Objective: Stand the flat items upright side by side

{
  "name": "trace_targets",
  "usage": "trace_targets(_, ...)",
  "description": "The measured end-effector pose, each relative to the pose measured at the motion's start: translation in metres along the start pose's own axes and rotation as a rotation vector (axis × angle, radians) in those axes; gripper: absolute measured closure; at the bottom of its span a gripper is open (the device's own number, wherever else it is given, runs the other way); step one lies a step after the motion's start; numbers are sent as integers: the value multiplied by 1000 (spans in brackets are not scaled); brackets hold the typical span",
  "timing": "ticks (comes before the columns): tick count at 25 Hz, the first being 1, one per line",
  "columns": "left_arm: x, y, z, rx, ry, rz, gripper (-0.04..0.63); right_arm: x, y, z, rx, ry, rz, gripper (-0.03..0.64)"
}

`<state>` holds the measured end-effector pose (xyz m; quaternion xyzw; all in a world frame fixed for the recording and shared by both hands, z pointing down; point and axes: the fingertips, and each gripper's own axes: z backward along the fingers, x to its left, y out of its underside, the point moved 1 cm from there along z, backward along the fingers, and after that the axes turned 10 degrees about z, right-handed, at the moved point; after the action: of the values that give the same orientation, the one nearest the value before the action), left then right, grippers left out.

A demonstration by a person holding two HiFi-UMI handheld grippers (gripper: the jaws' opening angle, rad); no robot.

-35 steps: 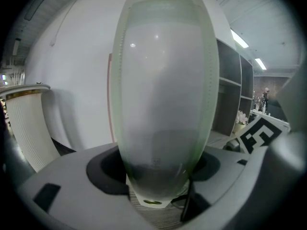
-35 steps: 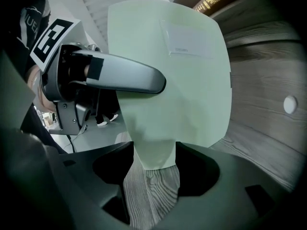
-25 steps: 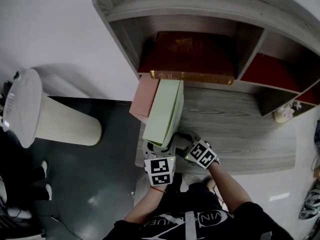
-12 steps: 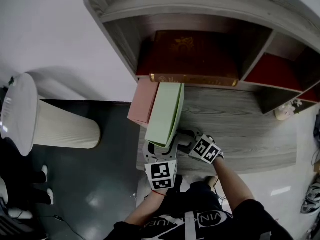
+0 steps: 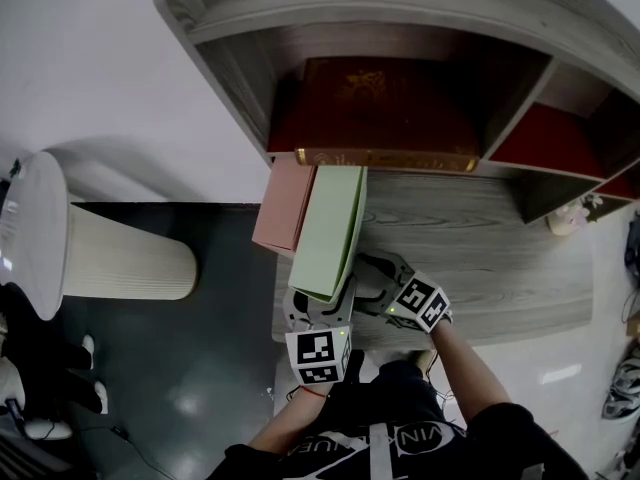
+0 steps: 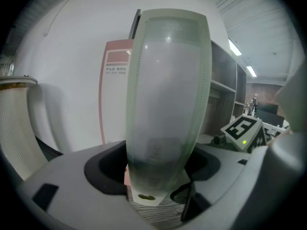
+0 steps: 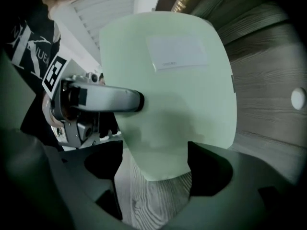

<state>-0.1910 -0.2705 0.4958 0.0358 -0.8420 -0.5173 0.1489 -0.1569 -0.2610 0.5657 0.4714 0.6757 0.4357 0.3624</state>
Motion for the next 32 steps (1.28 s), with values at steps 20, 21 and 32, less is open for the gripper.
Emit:
trace_targets(20,10,10,-6,41,49,-14,270,-30,-9,-24,20,157,15,160)
trace_targets(21,11,10,-7,43,50,-14,270,-32,-9,-25,19,159,14,160)
trace_targets(32,12,10,-7,48,94,-27,270,-50,-10,-23,17,200,-6,164)
